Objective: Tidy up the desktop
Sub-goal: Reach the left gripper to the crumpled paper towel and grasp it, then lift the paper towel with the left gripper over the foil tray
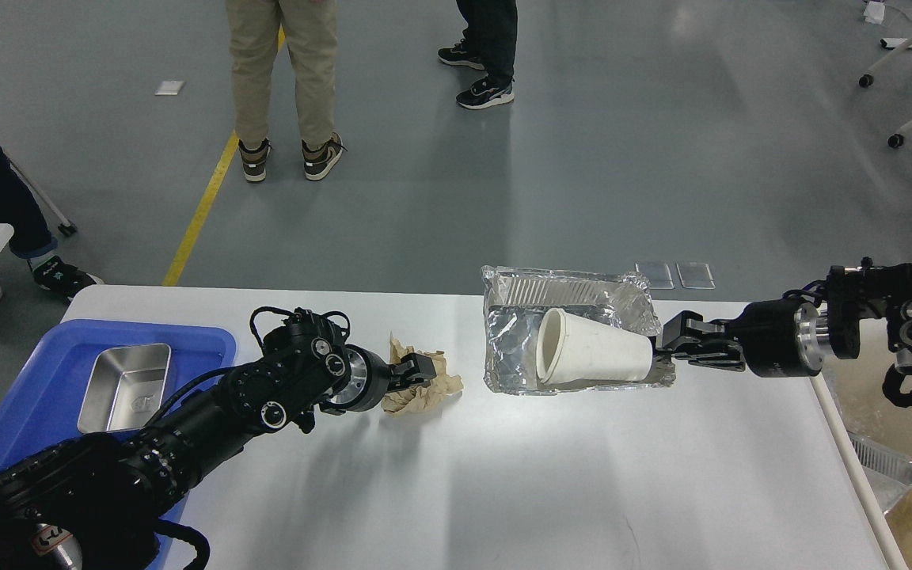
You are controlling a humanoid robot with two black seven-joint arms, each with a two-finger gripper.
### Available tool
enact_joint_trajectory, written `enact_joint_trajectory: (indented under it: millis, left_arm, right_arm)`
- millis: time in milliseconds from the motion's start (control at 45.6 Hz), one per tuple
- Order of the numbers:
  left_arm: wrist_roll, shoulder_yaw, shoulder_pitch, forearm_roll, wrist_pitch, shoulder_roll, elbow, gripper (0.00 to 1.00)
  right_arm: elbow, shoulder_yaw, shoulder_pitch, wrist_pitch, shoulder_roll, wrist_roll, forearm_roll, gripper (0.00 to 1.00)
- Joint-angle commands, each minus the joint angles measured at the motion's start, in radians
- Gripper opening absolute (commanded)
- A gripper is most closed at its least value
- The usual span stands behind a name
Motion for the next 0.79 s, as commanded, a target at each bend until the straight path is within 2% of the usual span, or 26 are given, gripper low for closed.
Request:
enact_joint_trajectory:
  millis: [0, 66, 132, 241, 285, 351, 460, 526, 548, 592, 767]
  left_arm:
    - [0.001, 0.01, 0.0, 0.001, -0.007, -0.009, -0.002, 0.92]
    - [0.001, 0.01, 0.0, 0.001, -0.016, -0.011, -0.002, 0.83]
    - [0.002, 0.012, 0.0, 0.005, -0.025, -0.014, -0.002, 0.6]
    - [0.002, 0.033, -0.002, 0.002, -0.028, -0.015, -0.005, 0.53]
    - [0.002, 0.039, -0.002, 0.002, -0.033, -0.014, -0.01, 0.46]
    - [0.001, 0.039, -0.002, 0.004, -0.031, -0.015, -0.008, 0.29]
    - [0.004, 0.039, -0.002, 0.002, -0.037, -0.014, -0.011, 0.21]
    - [0.013, 0.039, -0.003, 0.002, -0.044, -0.011, -0.013, 0.1]
    - [0.018, 0.039, -0.005, 0.002, -0.051, -0.011, -0.013, 0.03]
    - [0.024, 0.039, -0.011, 0.002, -0.059, -0.012, -0.016, 0.0]
    - [0.048, 0.038, -0.02, 0.001, -0.109, 0.009, -0.062, 0.0]
  right_arm:
    - [0.006, 0.006, -0.007, 0.0, -0.005, 0.001, 0.001, 0.0]
    - [0.006, 0.012, -0.008, 0.0, -0.011, 0.001, 0.008, 0.0]
    - [0.006, 0.012, -0.016, 0.0, -0.016, 0.001, 0.015, 0.0]
    - [0.006, 0.013, -0.021, 0.0, -0.016, 0.001, 0.015, 0.0]
    - [0.006, 0.013, -0.021, 0.0, -0.016, 0.001, 0.015, 0.0]
    - [0.006, 0.013, -0.021, -0.002, -0.016, 0.001, 0.015, 0.0]
    - [0.006, 0.013, -0.022, -0.002, -0.016, 0.001, 0.015, 0.0]
    - [0.006, 0.013, -0.022, -0.002, -0.016, 0.001, 0.015, 0.0]
    - [0.007, 0.013, -0.022, -0.002, -0.016, 0.001, 0.015, 0.0]
    - [0.006, 0.013, -0.022, -0.002, -0.016, 0.001, 0.015, 0.0]
    - [0.006, 0.015, -0.022, -0.002, -0.016, 0.0, 0.015, 0.0]
